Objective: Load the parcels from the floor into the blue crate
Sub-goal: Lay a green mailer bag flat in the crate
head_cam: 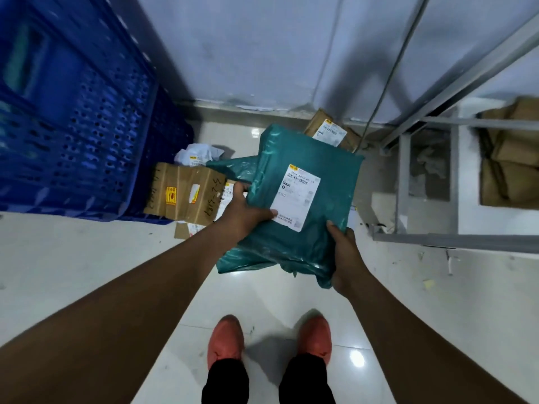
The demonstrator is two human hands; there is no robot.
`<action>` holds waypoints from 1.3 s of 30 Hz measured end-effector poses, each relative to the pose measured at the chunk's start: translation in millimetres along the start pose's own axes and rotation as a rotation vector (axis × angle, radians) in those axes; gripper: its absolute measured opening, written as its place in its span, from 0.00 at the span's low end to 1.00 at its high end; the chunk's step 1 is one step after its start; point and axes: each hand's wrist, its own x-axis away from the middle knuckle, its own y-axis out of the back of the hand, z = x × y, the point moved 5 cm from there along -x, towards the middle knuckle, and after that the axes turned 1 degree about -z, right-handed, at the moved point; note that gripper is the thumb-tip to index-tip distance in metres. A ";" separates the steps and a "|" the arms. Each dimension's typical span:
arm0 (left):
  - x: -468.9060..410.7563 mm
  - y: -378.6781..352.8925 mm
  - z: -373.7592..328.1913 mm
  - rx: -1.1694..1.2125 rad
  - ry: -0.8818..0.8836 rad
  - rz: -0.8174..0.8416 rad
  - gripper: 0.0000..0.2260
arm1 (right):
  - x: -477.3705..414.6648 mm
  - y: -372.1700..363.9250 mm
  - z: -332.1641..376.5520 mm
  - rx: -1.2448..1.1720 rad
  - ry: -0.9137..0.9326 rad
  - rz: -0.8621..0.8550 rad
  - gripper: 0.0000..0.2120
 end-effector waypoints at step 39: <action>208.8 322.4 -128.2 0.797 -0.239 -0.206 0.32 | 284.2 -251.9 130.0 0.132 0.263 0.624 0.24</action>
